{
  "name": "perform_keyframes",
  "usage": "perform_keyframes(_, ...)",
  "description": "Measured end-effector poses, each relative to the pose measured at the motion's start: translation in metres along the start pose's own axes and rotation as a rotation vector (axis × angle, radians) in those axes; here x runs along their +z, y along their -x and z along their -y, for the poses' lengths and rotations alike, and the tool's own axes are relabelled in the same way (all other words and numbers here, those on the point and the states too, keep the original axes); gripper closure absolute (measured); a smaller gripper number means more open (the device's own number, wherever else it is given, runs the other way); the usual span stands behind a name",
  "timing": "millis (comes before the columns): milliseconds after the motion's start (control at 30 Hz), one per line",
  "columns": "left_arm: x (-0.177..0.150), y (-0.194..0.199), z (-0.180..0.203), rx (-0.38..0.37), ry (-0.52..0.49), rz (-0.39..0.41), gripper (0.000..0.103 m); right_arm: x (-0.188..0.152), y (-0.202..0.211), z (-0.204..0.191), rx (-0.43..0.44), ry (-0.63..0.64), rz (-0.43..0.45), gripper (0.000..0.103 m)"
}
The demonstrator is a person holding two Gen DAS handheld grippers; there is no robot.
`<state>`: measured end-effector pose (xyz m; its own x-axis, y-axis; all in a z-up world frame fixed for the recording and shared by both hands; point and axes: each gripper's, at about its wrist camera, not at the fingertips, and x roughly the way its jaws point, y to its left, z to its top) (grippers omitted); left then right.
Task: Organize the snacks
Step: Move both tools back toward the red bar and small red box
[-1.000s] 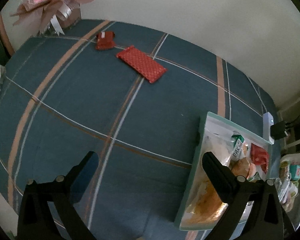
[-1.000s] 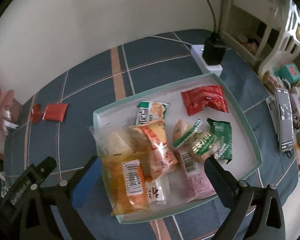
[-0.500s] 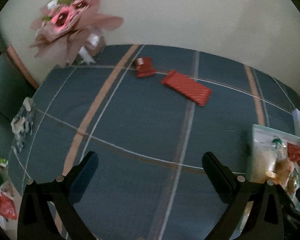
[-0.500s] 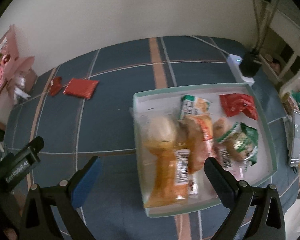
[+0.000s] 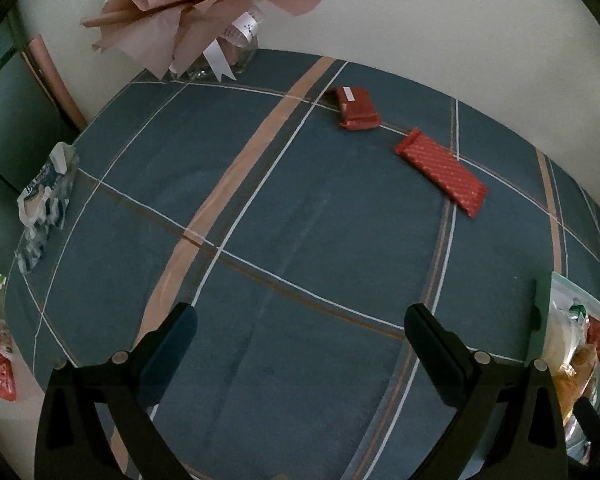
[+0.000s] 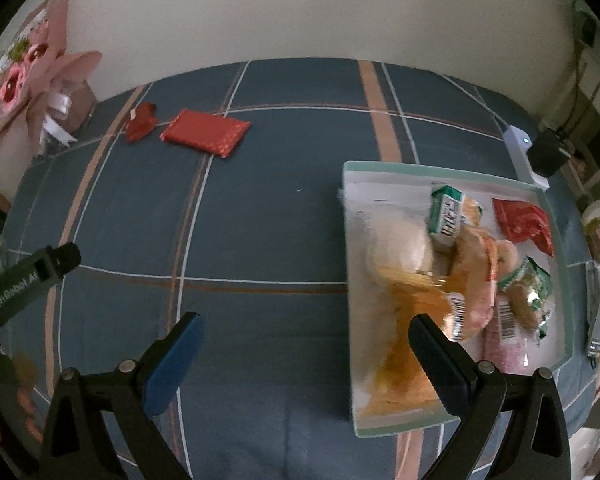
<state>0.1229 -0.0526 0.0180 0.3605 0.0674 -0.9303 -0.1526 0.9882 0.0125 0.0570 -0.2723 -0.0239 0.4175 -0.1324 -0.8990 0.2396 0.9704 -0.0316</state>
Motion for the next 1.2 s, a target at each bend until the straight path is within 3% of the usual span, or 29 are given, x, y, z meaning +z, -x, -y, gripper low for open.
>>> perform_keyframes(600, 0.032, -0.032, 0.011, -0.035, -0.01, -0.042, 0.0, 0.037, -0.034, -0.039, -0.018, 0.092, 0.029, 0.0)
perform_keyframes(767, 0.045, -0.046, 0.013, -0.053, -0.058, -0.008, 0.0, 0.057, -0.048, -0.051, -0.005, 0.118, 0.039, 0.0)
perform_keyframes(900, 0.053, -0.078, 0.008, -0.075, -0.084, -0.063, 0.0, 0.07, -0.064, -0.06, 0.001, 0.142, 0.04, 0.0)
perform_keyframes(1067, 0.082, -0.093, -0.002, -0.081, -0.127, -0.048, 0.0, 0.092, -0.095, -0.074, -0.009, 0.197, 0.015, 0.0)
perform_keyframes(1200, 0.109, -0.101, -0.015, -0.127, -0.114, -0.052, 0.0, 0.117, -0.114, -0.082, 0.026, 0.2, 0.0, 0.0)
